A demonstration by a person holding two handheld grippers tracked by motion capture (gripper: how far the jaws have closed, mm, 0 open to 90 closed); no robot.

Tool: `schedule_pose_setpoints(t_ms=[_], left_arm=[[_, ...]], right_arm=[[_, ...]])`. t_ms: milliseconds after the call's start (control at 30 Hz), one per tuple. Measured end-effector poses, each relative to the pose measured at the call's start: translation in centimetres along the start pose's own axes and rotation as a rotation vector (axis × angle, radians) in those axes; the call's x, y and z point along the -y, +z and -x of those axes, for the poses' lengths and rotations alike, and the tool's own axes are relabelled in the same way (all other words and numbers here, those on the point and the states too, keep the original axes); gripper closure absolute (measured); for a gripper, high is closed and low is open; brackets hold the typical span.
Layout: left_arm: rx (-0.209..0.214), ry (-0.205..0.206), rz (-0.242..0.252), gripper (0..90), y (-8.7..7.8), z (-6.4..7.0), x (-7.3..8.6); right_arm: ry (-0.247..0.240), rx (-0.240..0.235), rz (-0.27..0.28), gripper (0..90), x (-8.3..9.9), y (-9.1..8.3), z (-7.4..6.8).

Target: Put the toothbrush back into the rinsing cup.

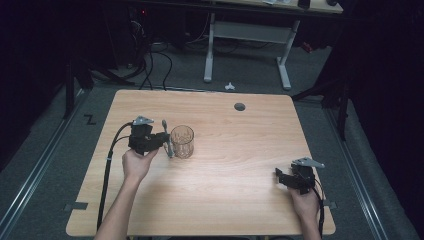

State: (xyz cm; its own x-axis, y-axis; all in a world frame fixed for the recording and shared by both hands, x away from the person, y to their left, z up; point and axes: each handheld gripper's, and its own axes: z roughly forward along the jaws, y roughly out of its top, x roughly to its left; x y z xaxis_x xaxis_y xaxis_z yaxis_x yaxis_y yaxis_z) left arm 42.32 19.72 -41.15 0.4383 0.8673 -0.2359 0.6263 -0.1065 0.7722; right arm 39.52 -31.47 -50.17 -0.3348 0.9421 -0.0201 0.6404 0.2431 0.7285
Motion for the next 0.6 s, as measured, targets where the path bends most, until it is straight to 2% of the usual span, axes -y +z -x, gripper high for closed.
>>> schedule_pose_setpoints(t_ms=[267,600], left_arm=[[-0.025,0.008,-0.006,60.6,-0.07,0.15,0.02],[-0.046,0.025,-0.010,51.8,-0.56,0.40,0.05]], right_arm=[[0.000,0.000,0.000,30.6,0.00,0.00,0.00],[0.000,0.000,0.000,30.6,0.00,0.00,0.00]])
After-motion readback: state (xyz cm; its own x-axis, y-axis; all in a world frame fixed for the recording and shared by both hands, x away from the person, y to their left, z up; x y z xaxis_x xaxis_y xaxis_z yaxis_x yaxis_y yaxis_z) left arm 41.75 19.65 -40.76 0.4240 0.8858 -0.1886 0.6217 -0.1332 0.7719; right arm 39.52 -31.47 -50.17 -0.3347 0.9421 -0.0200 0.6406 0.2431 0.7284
